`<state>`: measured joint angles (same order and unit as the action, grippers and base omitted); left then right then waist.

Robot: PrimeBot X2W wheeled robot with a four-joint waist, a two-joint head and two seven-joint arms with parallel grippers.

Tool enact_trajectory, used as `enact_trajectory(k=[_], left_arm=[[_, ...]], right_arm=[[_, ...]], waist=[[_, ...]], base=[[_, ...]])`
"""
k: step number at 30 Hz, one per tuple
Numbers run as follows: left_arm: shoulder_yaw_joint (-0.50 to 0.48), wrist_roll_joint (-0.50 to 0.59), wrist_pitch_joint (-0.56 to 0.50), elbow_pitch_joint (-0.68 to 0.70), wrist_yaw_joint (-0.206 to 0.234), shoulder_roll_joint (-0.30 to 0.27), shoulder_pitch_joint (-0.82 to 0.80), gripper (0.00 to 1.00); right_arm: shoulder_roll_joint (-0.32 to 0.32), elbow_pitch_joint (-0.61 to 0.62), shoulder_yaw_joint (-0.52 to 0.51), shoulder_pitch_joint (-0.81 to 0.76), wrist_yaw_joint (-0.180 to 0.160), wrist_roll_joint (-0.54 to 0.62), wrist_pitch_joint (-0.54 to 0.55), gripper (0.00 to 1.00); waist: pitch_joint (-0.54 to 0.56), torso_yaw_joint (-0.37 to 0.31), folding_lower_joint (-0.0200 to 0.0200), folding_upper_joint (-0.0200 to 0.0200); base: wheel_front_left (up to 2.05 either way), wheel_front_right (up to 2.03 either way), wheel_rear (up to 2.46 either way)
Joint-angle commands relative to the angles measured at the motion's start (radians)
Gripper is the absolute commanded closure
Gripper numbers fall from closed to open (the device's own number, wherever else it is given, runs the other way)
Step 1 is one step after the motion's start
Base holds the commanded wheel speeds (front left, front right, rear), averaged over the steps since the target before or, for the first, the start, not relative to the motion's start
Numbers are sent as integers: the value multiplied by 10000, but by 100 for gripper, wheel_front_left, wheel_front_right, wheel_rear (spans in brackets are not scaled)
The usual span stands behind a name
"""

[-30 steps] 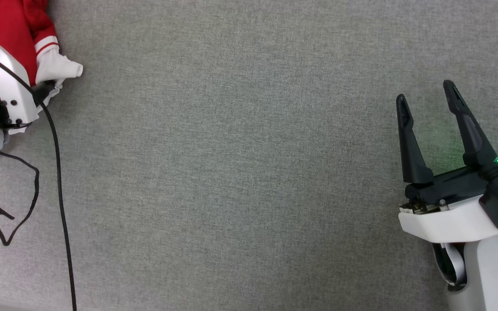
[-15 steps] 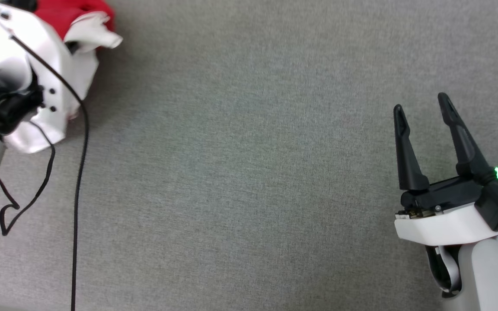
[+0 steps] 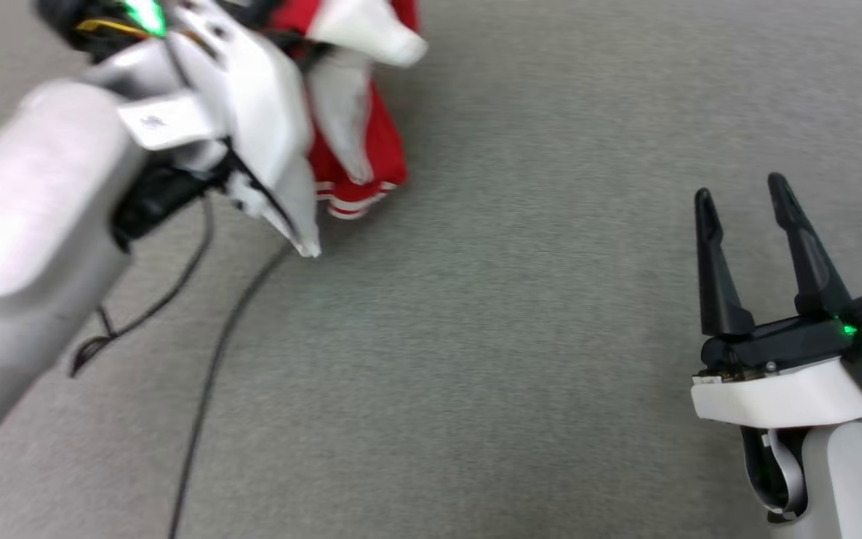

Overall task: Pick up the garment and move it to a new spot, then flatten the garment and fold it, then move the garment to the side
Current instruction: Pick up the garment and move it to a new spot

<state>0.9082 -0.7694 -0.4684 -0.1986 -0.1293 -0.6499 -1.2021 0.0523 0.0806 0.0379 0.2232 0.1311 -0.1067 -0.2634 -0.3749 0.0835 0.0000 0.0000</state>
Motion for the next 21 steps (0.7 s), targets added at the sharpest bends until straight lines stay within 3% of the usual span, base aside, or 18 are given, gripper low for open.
enact_trajectory(k=[1, 13, 17, 21], left_arm=[[299, 57, 131, 134, -2, 214, -191, 100], [3346, -363, 1065, -382, -2, 2293, -712, 100], [3704, -259, 1267, -608, -2, 2879, -207, 100], [3730, 425, 810, -560, -4, 3361, 877, 100]], right_arm=[[-31, 46, -76, -60, -7, -142, -21, 0], [-33, 172, -348, -26, -7, -713, -21, 0], [-34, 228, -379, -13, -7, -827, -21, 0], [-34, 250, -403, 7, -7, -897, -21, 0]], waist=[[-11, -561, 0, 0], [-410, -2134, 0, 0], [-539, -2338, 0, 0], [-660, -2421, 0, 0]], base=[[0, 0, 0], [0, 0, 0], [0, 0, 0], [0, 0, 0]])
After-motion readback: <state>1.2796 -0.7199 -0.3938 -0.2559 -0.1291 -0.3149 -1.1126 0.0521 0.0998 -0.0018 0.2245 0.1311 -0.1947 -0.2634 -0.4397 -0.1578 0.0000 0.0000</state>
